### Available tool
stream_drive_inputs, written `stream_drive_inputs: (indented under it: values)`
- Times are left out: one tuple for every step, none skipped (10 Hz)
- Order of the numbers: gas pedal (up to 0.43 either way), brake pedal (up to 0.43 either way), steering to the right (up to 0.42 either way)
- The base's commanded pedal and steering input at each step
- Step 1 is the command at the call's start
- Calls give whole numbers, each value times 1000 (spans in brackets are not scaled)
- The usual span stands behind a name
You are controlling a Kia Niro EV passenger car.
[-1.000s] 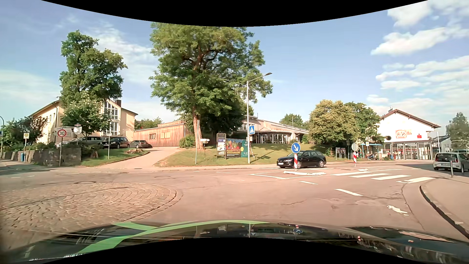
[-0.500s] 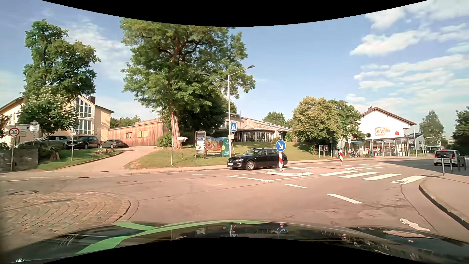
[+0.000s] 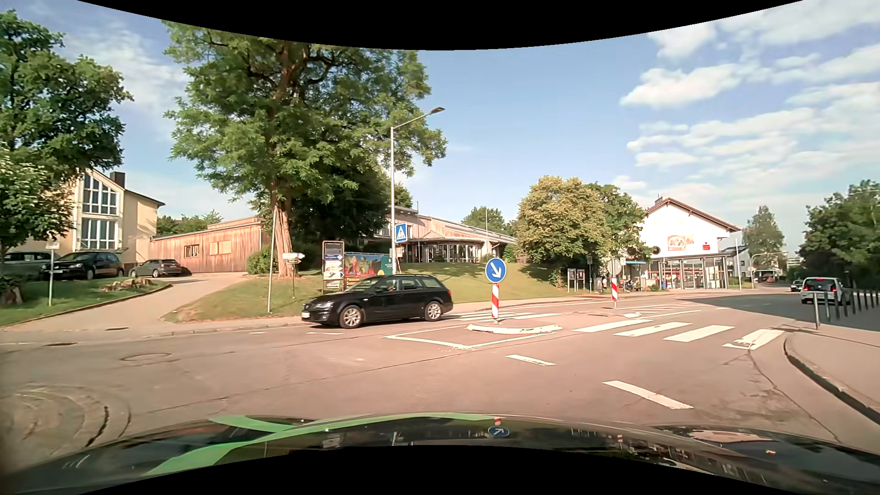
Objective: Follow the waypoints while adhering to traffic rules and regulations
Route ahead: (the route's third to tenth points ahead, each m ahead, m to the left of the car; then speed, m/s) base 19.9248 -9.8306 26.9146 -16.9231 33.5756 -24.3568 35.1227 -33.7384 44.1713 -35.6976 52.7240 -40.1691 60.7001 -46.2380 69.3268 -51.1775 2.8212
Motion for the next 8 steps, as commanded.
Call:
stream_drive_inputs:
  values:
    - [378, 0, 239]
    - [390, 0, 243]
    - [390, 0, 251]
    - [390, 0, 259]
    - [390, 0, 264]
    - [390, 0, 269]
    - [390, 0, 275]
    - [390, 0, 276]
